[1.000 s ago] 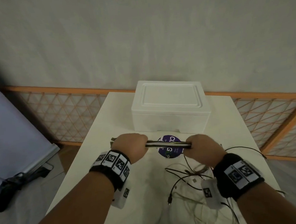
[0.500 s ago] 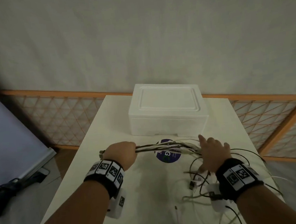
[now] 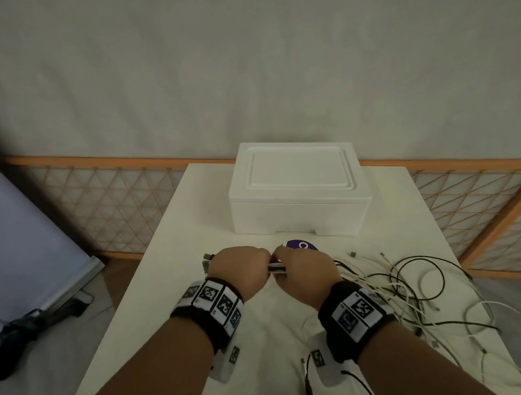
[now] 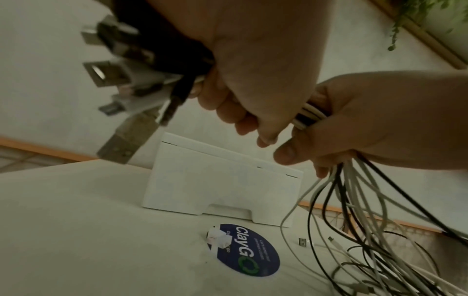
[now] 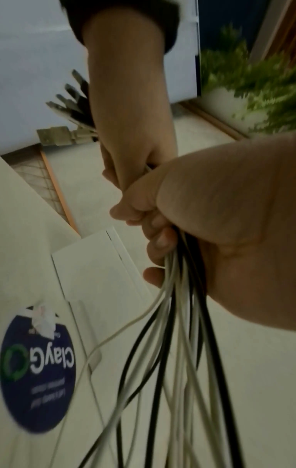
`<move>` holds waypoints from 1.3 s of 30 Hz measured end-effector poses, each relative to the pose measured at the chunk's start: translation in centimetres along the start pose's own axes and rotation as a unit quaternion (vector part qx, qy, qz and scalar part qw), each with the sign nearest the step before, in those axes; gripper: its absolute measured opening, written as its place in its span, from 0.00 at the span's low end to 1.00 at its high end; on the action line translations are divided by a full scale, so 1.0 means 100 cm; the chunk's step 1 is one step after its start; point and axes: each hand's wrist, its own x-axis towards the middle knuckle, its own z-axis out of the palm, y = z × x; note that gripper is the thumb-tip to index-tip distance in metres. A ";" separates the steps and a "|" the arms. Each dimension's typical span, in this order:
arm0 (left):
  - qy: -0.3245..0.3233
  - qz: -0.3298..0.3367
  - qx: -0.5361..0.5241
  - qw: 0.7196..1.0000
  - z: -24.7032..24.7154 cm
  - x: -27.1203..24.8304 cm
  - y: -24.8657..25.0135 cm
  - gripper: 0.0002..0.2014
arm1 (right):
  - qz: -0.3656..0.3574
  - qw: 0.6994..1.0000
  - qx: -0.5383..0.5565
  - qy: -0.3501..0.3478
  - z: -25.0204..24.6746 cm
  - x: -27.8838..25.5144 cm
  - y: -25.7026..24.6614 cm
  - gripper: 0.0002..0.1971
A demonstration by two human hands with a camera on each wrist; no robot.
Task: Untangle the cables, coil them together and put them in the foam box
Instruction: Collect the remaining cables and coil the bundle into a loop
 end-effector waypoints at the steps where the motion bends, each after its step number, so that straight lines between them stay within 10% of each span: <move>1: -0.001 -0.001 -0.006 1.000 0.000 0.002 -0.001 0.09 | 0.014 1.000 0.019 -0.002 0.001 -0.001 0.003 0.10; 9: -0.021 -0.096 -0.024 0.995 0.010 -0.009 -0.072 0.12 | 0.208 0.967 0.027 -0.144 0.012 -0.047 0.098 0.14; 17: -0.031 -0.094 -0.264 0.960 0.022 -0.022 -0.038 0.20 | 0.192 0.963 -0.045 0.184 -0.111 -0.039 0.081 0.13; 20: -0.025 -0.091 -0.341 0.935 0.021 -0.025 -0.025 0.23 | 0.224 0.963 -0.095 0.117 -0.113 -0.031 0.082 0.10; 22: -0.019 -0.090 -0.340 0.936 0.025 -0.026 -0.026 0.22 | 0.263 0.948 -0.172 -0.051 -0.098 -0.029 0.080 0.39; 25: -0.013 -0.063 -0.275 0.959 0.028 -0.029 -0.028 0.19 | 0.096 0.981 -0.158 -0.058 -0.078 -0.023 0.036 0.64; 27: 0.015 -0.036 -0.248 0.968 0.021 -0.031 -0.026 0.13 | -0.019 0.993 -0.098 -0.061 -0.058 -0.016 -0.001 0.58; 31: 0.059 0.010 -0.238 0.969 0.007 -0.034 -0.032 0.14 | 0.011 0.996 -0.002 -0.089 -0.032 -0.009 -0.013 0.18; 39: -0.055 0.048 -0.534 0.842 0.011 -0.035 -0.052 0.13 | 0.077 0.986 0.148 -0.016 -0.055 -0.010 0.010 0.14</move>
